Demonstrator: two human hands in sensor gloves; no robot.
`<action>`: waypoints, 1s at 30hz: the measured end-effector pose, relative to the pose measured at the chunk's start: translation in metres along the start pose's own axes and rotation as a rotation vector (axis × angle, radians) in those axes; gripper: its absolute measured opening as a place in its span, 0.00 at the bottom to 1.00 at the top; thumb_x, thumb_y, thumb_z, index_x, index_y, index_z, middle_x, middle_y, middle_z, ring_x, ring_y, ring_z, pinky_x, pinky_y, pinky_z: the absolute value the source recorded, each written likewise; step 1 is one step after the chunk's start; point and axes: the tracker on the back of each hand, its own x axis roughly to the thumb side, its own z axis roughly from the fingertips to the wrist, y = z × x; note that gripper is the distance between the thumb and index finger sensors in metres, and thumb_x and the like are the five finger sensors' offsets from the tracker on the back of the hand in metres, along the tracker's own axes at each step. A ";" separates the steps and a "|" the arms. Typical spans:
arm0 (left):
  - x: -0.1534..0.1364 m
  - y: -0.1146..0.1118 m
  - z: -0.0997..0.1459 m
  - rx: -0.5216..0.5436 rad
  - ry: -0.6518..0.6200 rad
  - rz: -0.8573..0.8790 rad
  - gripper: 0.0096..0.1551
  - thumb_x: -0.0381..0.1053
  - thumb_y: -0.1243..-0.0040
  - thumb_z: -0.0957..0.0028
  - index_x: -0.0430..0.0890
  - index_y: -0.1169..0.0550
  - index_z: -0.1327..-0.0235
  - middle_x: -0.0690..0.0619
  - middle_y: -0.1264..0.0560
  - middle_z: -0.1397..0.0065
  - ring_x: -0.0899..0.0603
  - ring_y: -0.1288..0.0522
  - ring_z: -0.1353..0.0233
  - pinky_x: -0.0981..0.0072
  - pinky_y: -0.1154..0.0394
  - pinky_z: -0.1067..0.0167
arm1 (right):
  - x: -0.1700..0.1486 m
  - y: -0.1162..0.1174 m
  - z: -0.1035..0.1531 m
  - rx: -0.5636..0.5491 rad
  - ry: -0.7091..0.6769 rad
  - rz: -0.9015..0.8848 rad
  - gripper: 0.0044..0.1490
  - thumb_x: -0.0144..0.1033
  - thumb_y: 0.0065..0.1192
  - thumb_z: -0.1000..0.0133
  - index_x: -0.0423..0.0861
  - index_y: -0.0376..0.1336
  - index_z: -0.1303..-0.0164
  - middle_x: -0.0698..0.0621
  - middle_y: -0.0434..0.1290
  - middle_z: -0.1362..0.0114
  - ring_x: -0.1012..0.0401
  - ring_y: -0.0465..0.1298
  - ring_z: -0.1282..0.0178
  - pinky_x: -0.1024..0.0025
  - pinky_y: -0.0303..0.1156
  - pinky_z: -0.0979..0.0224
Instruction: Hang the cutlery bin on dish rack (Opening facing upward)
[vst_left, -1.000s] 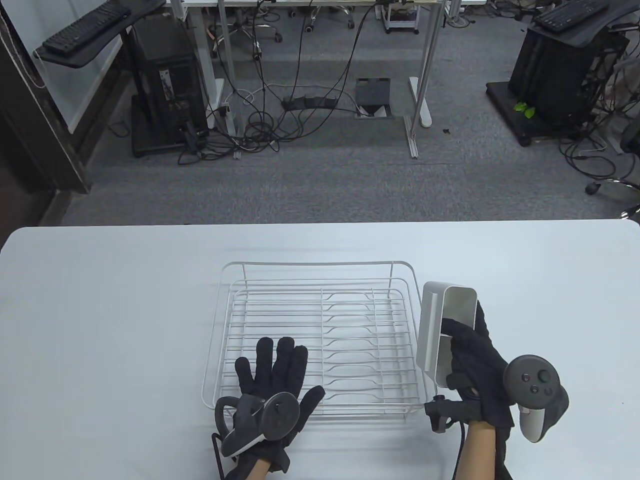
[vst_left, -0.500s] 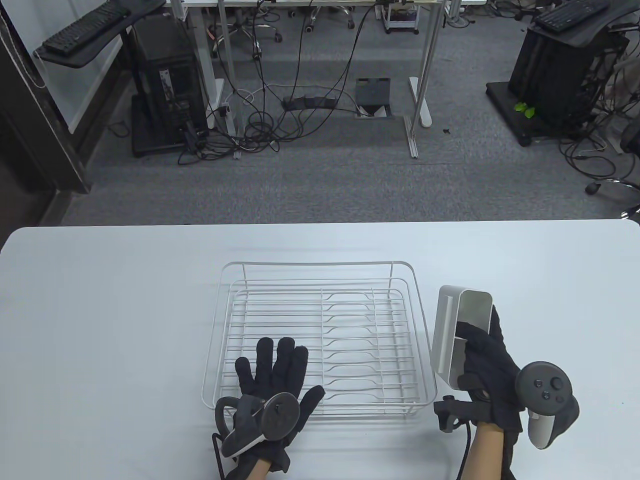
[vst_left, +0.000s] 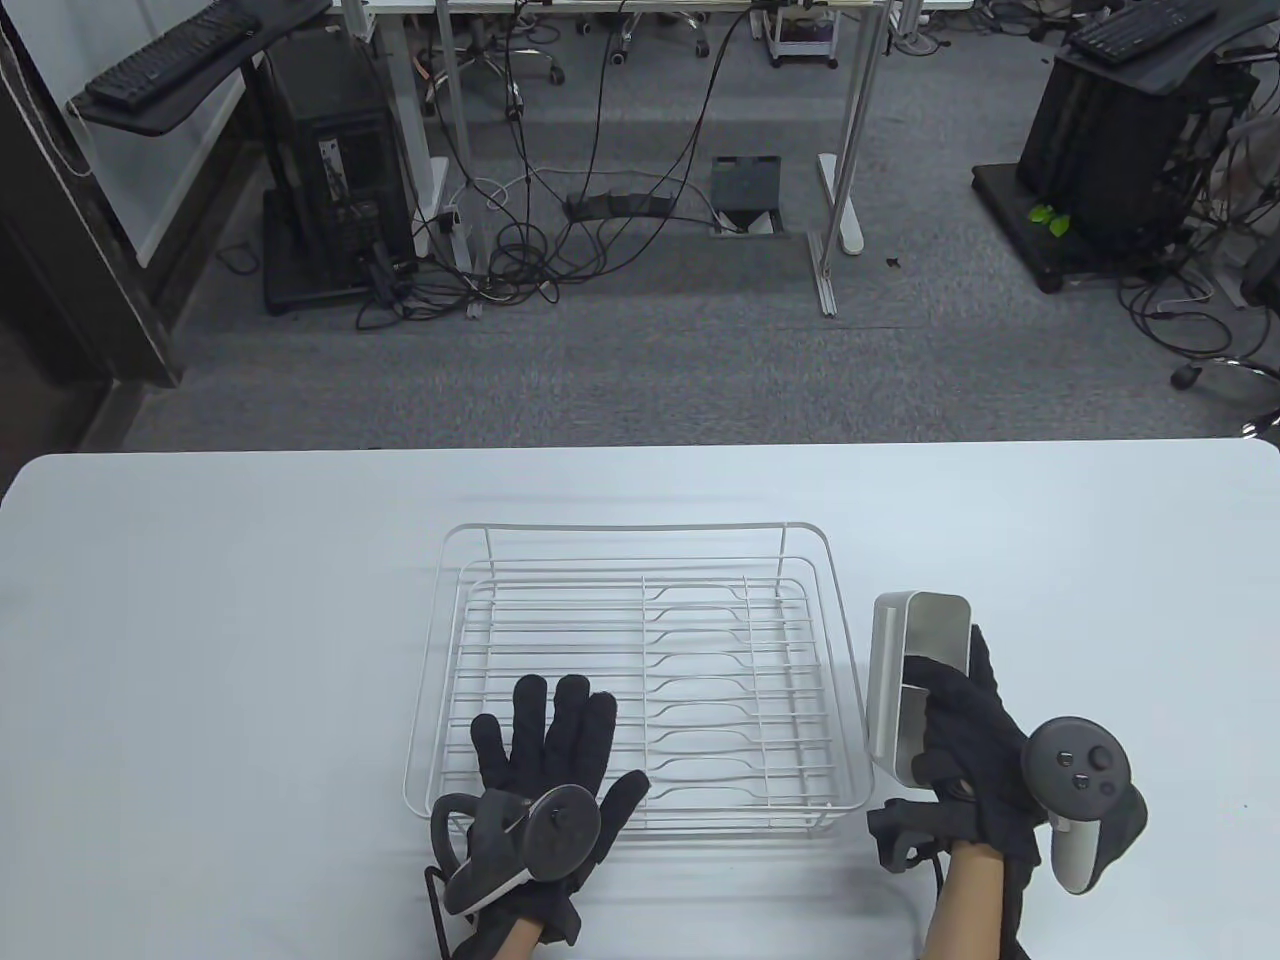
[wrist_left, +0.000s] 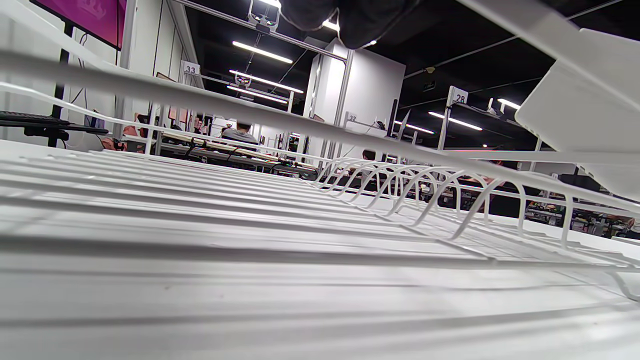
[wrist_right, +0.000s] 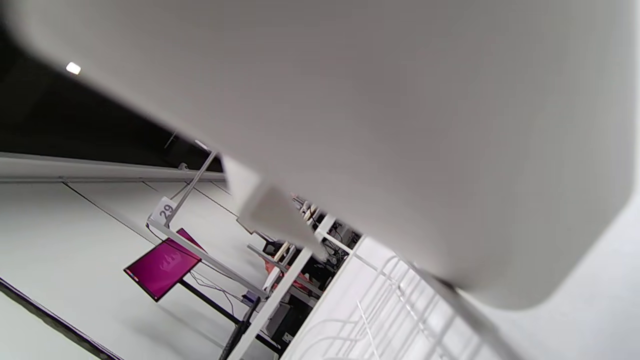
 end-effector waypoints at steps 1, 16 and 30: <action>0.000 0.000 0.000 0.000 0.000 0.000 0.49 0.77 0.68 0.41 0.50 0.46 0.12 0.46 0.52 0.10 0.32 0.59 0.14 0.24 0.63 0.31 | 0.000 0.002 -0.001 0.009 0.001 0.013 0.22 0.15 0.59 0.44 0.51 0.76 0.51 0.41 0.56 0.16 0.42 0.66 0.23 0.44 0.55 0.23; 0.000 -0.001 0.000 -0.005 0.005 0.010 0.49 0.77 0.67 0.41 0.49 0.46 0.12 0.45 0.52 0.11 0.31 0.59 0.14 0.25 0.63 0.30 | -0.018 0.016 -0.005 0.104 0.063 0.036 0.22 0.15 0.58 0.44 0.50 0.77 0.52 0.39 0.57 0.16 0.41 0.66 0.23 0.43 0.55 0.24; -0.001 -0.002 -0.001 -0.007 0.009 0.015 0.49 0.77 0.67 0.40 0.49 0.46 0.12 0.45 0.52 0.11 0.31 0.58 0.14 0.25 0.62 0.30 | -0.034 0.021 -0.006 0.121 0.121 -0.010 0.23 0.15 0.56 0.43 0.50 0.75 0.47 0.38 0.57 0.16 0.40 0.66 0.24 0.42 0.55 0.24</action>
